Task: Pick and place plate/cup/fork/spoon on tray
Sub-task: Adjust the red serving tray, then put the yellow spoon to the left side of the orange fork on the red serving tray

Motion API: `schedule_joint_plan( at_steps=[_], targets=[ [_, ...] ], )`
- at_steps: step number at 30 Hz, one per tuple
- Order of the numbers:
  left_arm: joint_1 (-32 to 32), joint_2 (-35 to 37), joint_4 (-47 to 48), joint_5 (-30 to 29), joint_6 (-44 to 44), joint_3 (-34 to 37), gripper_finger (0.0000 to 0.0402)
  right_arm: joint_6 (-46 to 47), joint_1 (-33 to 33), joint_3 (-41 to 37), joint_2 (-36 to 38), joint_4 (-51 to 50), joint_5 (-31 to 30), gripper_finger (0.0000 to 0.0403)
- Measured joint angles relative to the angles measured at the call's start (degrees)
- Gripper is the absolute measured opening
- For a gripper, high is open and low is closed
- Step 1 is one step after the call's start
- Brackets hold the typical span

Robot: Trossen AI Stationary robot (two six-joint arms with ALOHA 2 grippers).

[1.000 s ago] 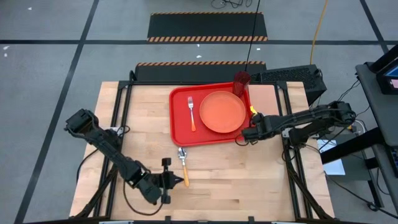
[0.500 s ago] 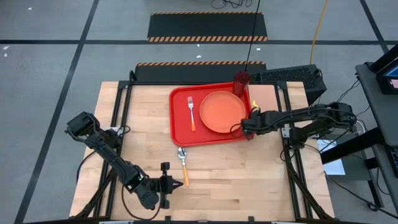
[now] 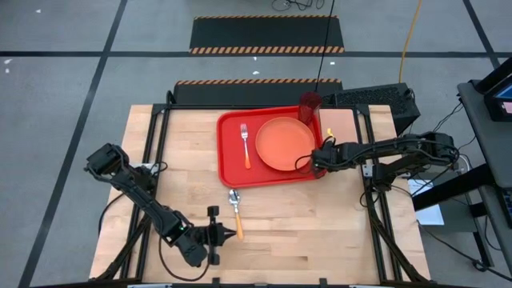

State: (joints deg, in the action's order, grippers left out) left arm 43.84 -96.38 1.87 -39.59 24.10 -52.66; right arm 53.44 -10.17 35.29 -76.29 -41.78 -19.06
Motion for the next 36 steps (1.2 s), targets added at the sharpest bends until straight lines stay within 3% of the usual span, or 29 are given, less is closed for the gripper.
schedule_joint_plan(
  at_steps=[10,21,30,36],
  targets=[
    [-0.81,0.0,1.42,0.0,0.07,0.0,0.0021,-0.82,0.02,0.0,0.0,7.54,1.39,0.0],
    [0.03,0.0,2.07,0.58,3.09,0.0,0.0021,-2.09,0.58,0.02,0.26,6.17,1.39,0.0],
    [3.84,0.0,0.2,-0.85,13.76,0.0,0.0021,4.47,8.33,0.09,8.05,-2.55,-0.72,0.0],
    [3.98,0.0,-8.36,-3.72,12.85,-0.02,0.0021,3.22,14.5,0.09,12.25,-1.15,-4.87,0.0]
  ],
)
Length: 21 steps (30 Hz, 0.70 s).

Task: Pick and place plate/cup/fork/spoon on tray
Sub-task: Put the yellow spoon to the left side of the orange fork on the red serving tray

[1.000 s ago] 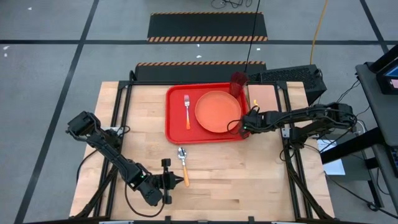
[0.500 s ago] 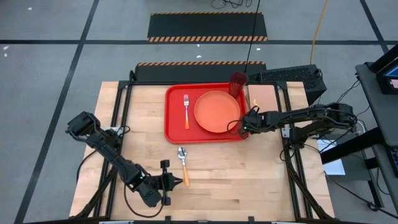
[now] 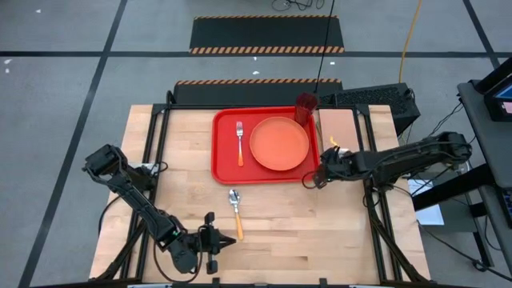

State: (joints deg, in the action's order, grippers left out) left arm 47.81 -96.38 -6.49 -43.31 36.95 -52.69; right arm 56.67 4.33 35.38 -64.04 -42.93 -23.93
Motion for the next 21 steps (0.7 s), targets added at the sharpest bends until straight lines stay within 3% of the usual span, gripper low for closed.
schedule_joint_plan(
  at_steps=[4,8,15,18,21],
  targets=[
    [-0.73,0.0,-1.44,-3.29,-1.49,-0.02,0.0021,-5.1,3.21,-0.55,1.85,4.89,-1.21,0.0],
    [-2.86,-0.01,-1.39,-3.98,3.38,-0.02,0.0021,-9.98,5.58,-1.8,3.11,12.96,-1.11,0.0],
    [-5.16,-4.55,-0.33,-4.87,5.54,-4.54,0.0021,-16.23,6.68,-1.92,7.02,15.73,8.3,0.0],
    [-6.99,-6.93,4.52,-4.74,6.37,-7.96,0.0021,-17.21,6.69,-1.92,8.89,15.88,14.29,0.0],
    [-9.01,-8.84,11.71,-4.38,11.03,-11.64,0.0021,-17.11,6.74,-1.92,10.33,16.34,15.39,0.0]
  ],
)
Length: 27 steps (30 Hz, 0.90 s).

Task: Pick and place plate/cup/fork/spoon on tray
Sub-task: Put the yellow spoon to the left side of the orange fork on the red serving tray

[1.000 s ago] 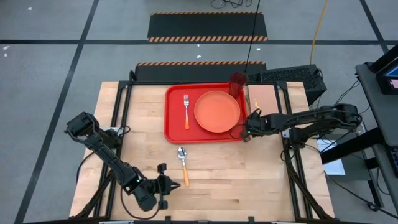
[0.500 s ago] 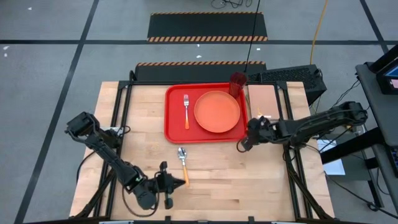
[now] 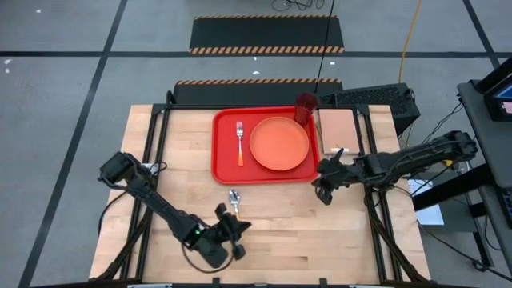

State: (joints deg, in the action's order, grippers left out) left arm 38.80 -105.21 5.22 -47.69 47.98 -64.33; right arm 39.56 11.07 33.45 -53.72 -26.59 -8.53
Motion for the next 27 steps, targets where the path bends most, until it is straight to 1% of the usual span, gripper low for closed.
schedule_joint_plan(
  at_steps=[3,5,8,11,15,17,21,24,27],
  targets=[
    [-1.91,-1.98,7.48,0.42,5.93,-4.02,0.0021,-1.7,-0.09,-0.02,0.87,1.93,-0.34,0.0],
    [-2.77,-3.65,11.84,0.69,7.43,-6.53,0.0021,-4.52,-0.1,-0.02,1.54,3.4,0.65,0.0],
    [-3.94,-5.52,14.96,0.88,8.25,-10.23,0.0021,-8.69,-0.13,-0.02,2.58,4.38,2.88,0.0],
    [-5.4,-7.17,17.13,1.2,8.32,-13.4,0.0021,-12.32,-0.2,-0.02,3.48,5.37,2.67,0.0],
    [-7.52,-8.36,23.76,1.96,13.91,-15.54,0.0021,-16.13,-0.2,-0.02,4.25,6.24,2.68,0.0],
    [-8.5,-8.32,29.47,3.76,18.38,-15.5,0.0021,-16.71,-0.2,-0.02,4.38,6.3,2.69,0.0],
    [-10.18,-8.34,36.78,11.07,28.62,-15.5,0.0021,-16.74,-0.2,-0.02,4.59,5.78,2.66,0.0],
    [-10.91,-8.34,38.47,15.4,33.43,-15.5,0.0021,-16.75,-0.2,-0.04,4.55,4.78,2.69,0.0],
    [-11.03,-8.34,37.76,16.23,36.26,-15.5,0.0022,-16.77,-0.2,-0.02,4.55,4.38,2.75,0.0]
  ],
)
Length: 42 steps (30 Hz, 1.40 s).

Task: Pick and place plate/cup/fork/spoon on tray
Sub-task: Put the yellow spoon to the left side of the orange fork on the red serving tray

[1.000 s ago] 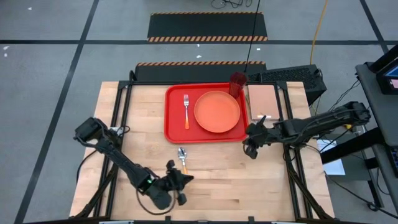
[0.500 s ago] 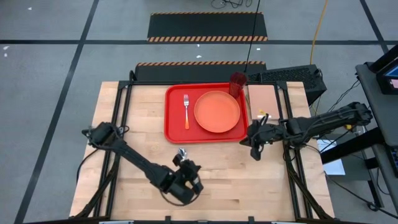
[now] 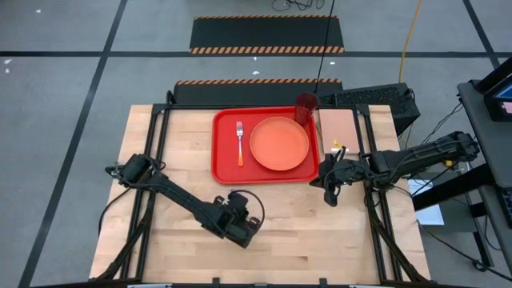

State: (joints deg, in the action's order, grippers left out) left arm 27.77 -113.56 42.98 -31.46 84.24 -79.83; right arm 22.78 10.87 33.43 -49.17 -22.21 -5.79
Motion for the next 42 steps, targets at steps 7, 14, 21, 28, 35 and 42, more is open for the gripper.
schedule_joint_plan(
  at_steps=[7,14,21,28,35,42],
  targets=[
    [-0.38,0.02,10.18,5.31,11.27,0.02,0.0022,-3.99,0.0,0.0,-0.01,0.48,-0.04,0.0],
    [-0.53,0.02,12.75,5.95,15.19,0.02,0.008,-6.47,0.0,0.0,0.0,3.0,-0.08,0.0],
    [-1.07,0.02,10.31,6.01,19.67,0.02,0.0182,-7.82,0.0,-0.5,-0.01,3.97,-0.08,0.0],
    [-1.07,-1.16,4.41,9.54,20.73,0.0,0.0219,-10.55,0.0,-0.5,0.0,3.99,-0.08,0.0],
    [-1.0,-5.25,4.25,10.53,22.78,-0.04,0.0195,-11.0,0.0,-0.5,0.0,4.32,-0.08,0.0],
    [-0.96,-5.58,4.86,10.59,18.33,-0.09,0.0147,-11.51,0.0,-0.5,0.0,4.93,-0.08,0.0]
  ],
)
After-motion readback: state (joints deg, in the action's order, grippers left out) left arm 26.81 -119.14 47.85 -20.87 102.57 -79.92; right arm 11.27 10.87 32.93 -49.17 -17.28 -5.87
